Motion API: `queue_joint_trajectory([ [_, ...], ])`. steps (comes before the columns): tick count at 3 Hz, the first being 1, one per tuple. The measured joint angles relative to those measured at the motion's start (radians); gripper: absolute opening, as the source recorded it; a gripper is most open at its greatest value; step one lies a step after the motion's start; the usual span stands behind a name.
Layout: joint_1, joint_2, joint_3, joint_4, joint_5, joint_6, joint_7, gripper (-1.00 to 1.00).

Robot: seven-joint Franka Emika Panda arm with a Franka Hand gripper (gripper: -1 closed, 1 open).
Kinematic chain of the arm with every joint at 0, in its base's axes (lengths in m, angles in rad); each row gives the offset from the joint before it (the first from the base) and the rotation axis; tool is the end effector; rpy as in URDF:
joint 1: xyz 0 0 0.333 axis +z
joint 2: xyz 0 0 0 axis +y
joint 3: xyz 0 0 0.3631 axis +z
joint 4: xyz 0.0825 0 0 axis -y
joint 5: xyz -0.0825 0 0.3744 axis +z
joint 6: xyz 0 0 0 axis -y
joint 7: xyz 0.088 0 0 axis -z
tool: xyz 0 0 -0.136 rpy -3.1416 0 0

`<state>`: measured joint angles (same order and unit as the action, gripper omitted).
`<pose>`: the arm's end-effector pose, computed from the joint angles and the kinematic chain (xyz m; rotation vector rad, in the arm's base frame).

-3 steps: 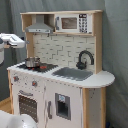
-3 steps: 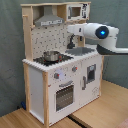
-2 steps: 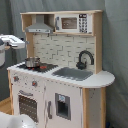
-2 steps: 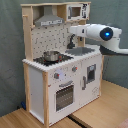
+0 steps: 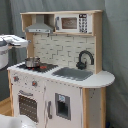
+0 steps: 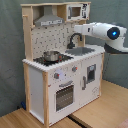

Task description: Play with the kitchen

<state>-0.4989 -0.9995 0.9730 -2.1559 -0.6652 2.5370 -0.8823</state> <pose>0.2823 0.3837 0.6780 0.8826 1.3116 0.4074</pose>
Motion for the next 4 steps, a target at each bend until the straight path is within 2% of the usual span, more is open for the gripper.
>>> queue_joint_trajectory([
  [2,-0.025,-0.001,-0.104,-0.053,0.000,0.171,-0.093,1.00],
  [3,-0.072,0.015,-0.127,-0.057,0.000,0.267,-0.126,1.00],
  [4,-0.129,0.029,-0.127,-0.057,0.000,0.350,-0.130,1.00],
])
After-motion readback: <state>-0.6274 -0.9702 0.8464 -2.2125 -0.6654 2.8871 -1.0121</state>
